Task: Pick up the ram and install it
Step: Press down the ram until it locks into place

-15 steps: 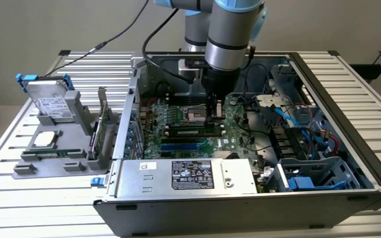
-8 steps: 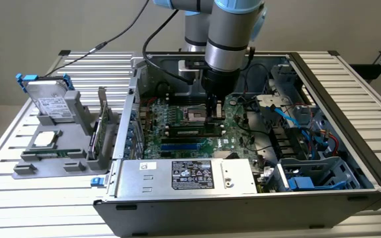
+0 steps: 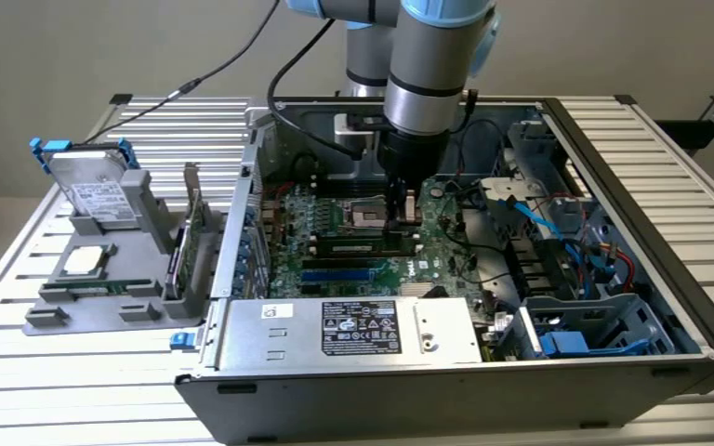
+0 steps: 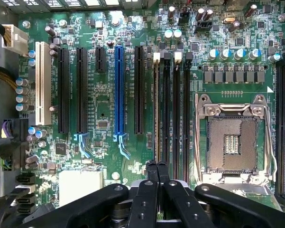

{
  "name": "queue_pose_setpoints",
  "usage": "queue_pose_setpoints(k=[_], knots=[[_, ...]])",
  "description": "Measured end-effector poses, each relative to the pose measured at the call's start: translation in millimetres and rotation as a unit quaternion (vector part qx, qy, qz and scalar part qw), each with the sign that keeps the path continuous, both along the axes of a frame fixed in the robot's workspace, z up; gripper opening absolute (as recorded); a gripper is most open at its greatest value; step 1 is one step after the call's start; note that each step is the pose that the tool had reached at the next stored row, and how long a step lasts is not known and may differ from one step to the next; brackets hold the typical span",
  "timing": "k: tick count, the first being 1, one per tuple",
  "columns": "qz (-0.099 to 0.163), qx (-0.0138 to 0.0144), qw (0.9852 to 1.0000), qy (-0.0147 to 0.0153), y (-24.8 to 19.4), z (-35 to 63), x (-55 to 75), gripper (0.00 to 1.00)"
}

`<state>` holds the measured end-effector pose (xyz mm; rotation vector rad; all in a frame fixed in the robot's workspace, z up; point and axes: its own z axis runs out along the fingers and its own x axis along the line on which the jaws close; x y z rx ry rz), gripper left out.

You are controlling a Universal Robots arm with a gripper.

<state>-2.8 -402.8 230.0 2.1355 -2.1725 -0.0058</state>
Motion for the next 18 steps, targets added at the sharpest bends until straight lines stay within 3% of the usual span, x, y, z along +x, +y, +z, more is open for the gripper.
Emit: queue_pose_setpoints(k=[18], knots=[[0.0, -0.0015, 1.0, -0.0001, 0.1, -3.1, 0.0, 0.1]])
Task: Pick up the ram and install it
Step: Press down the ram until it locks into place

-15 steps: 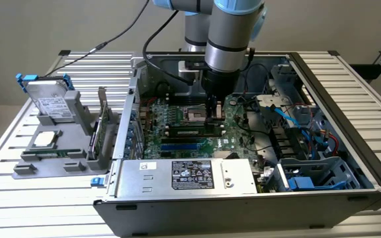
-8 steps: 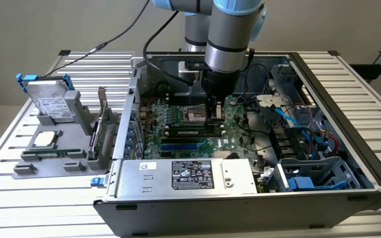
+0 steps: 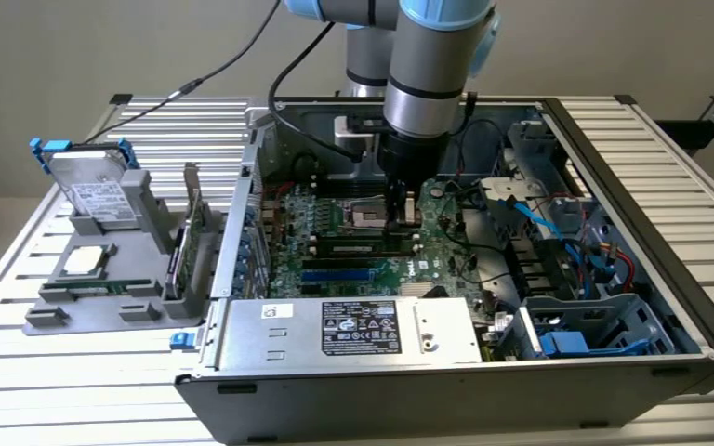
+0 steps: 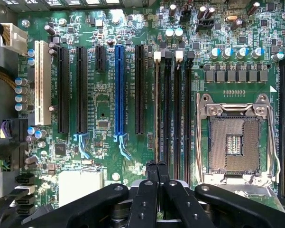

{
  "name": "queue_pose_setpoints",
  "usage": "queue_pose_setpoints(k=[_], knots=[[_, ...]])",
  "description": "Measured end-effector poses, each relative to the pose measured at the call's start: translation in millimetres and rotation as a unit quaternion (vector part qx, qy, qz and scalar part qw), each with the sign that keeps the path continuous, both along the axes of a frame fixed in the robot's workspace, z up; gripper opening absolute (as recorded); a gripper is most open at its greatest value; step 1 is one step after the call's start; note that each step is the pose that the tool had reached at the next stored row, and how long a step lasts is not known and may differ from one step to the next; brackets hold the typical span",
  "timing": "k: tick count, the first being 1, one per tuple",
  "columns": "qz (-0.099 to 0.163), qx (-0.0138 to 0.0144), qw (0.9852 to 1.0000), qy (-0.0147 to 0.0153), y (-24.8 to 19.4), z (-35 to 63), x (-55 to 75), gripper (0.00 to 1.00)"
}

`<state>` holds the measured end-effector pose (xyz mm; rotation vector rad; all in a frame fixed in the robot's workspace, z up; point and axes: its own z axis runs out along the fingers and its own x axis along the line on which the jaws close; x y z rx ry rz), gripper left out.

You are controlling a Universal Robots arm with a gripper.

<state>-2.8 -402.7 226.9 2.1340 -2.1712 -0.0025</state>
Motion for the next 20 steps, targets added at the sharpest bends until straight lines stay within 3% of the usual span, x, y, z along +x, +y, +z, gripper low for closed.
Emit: queue_pose_setpoints(k=[4, 20], knots=[[0.0, -0.0002, 1.0, 0.0, 0.0, 4.9, -1.9, 0.1], [0.0, -0.0007, 1.0, 0.0, 3.5, 5.3, -31.2, 0.1]])
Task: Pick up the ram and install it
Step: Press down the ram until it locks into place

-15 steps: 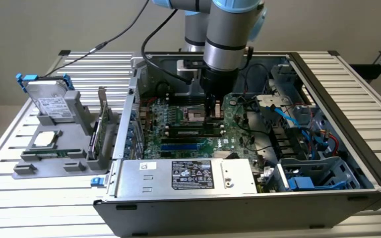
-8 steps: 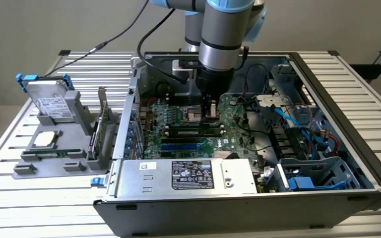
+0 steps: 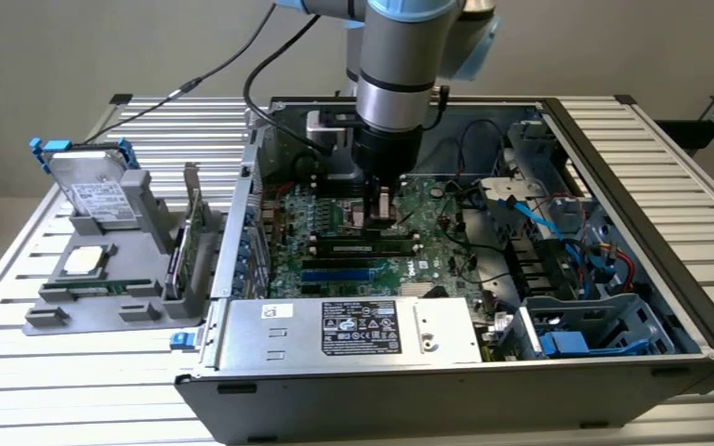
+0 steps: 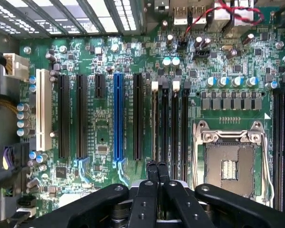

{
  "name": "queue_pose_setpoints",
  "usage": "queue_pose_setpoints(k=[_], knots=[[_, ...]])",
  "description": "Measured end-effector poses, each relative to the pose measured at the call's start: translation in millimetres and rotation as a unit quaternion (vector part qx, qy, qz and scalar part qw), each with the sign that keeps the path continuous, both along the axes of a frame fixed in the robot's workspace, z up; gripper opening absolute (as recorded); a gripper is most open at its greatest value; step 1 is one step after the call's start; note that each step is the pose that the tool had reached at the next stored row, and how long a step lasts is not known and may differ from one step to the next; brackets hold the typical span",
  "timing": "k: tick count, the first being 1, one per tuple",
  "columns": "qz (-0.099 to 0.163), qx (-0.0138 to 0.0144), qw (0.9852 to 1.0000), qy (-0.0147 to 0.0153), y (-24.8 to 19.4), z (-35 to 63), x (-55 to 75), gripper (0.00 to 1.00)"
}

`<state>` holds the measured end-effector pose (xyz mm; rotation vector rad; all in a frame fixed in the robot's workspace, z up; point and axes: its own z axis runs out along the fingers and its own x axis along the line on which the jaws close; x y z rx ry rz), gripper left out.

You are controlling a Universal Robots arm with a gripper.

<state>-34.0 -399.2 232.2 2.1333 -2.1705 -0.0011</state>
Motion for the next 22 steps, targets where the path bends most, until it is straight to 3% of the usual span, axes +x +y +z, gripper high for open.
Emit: queue_pose_setpoints(k=[11, 22], knots=[[0.0, -0.0007, 1.0, 0.0, 3.5, 0.0, -25.5, 0.1], [0.0, -0.0023, 1.0, 0.0001, 3.3, -3.9, -26.4, 0.1]])
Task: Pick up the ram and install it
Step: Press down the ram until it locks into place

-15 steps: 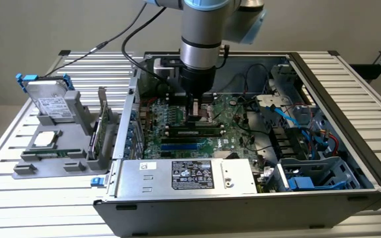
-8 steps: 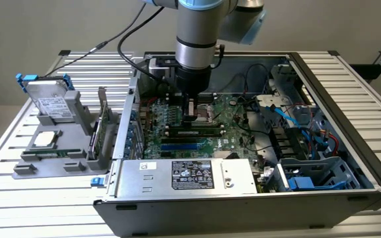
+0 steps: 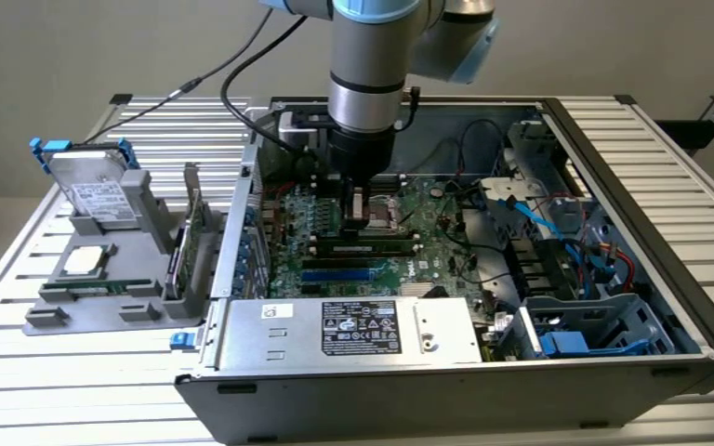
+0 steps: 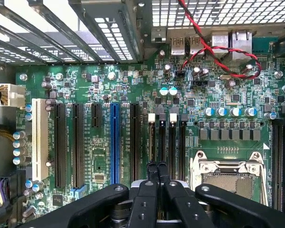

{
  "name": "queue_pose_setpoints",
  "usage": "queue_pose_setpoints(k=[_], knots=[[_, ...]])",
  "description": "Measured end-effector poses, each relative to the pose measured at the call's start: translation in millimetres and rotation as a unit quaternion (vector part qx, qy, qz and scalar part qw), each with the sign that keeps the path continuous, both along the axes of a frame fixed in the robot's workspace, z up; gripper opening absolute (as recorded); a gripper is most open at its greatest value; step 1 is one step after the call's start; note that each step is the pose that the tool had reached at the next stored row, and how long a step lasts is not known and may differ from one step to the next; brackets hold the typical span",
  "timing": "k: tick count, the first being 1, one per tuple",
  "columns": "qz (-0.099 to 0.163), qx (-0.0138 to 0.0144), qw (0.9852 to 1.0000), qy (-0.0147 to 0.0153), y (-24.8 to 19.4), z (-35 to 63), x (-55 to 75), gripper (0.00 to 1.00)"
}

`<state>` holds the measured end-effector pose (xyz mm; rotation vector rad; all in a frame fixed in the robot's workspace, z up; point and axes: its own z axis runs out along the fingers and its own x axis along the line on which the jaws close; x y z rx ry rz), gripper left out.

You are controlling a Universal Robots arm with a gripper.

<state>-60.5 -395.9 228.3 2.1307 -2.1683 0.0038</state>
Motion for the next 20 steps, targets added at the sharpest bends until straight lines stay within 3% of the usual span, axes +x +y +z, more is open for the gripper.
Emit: queue_pose_setpoints(k=[9, 12, 15, 20], knots=[[0.0, -0.0011, 1.0, -0.0002, 0.4, -2.3, 0.0, 0.1], [0.0, -0.0034, 1.0, 0.0, 1.4, -3.5, 0.0, 0.1], [0.0, -0.0034, 1.0, -0.0001, 1.6, -3.6, 0.0, 0.1], [0.0, -0.0032, 1.0, -0.0002, 1.7, 2.4, 0.3, 0.1]])
